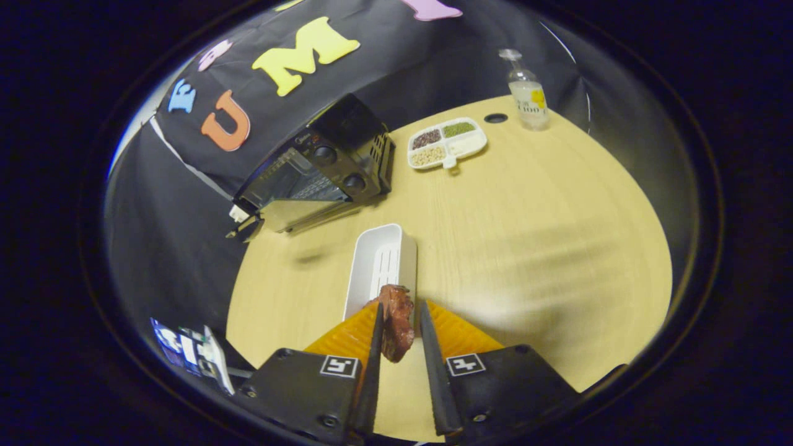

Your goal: Open the toaster oven, put the food inside, and close the toaster oven door.

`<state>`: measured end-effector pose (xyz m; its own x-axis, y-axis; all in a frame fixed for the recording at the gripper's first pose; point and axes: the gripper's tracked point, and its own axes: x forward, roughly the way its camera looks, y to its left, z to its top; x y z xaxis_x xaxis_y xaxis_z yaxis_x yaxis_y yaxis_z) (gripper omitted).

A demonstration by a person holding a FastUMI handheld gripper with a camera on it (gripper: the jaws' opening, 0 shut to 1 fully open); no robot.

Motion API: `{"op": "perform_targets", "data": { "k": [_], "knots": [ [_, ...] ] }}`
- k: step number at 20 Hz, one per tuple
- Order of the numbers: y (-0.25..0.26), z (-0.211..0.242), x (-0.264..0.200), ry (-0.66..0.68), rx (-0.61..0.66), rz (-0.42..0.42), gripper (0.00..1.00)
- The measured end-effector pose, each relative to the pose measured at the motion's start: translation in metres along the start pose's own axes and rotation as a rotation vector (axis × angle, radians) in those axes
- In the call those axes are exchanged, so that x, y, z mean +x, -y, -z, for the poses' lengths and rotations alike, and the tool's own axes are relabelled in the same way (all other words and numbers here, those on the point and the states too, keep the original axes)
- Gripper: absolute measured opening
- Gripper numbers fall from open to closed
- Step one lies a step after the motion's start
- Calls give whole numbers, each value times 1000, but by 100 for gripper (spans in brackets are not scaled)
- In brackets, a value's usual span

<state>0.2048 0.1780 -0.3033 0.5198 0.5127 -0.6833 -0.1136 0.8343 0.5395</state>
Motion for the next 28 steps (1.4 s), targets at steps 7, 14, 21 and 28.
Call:
{"op": "perform_targets", "data": {
  "k": [7, 14, 21, 28],
  "knots": [
    [0, 3, 0, -90, 83, -108, 17],
    [-26, -25, -30, -35, 98, -173, 16],
    [-119, -77, -45, 97, 157, -287, 15],
    [-210, -127, -4, 256, 222, -360, 15]
  ]
}}
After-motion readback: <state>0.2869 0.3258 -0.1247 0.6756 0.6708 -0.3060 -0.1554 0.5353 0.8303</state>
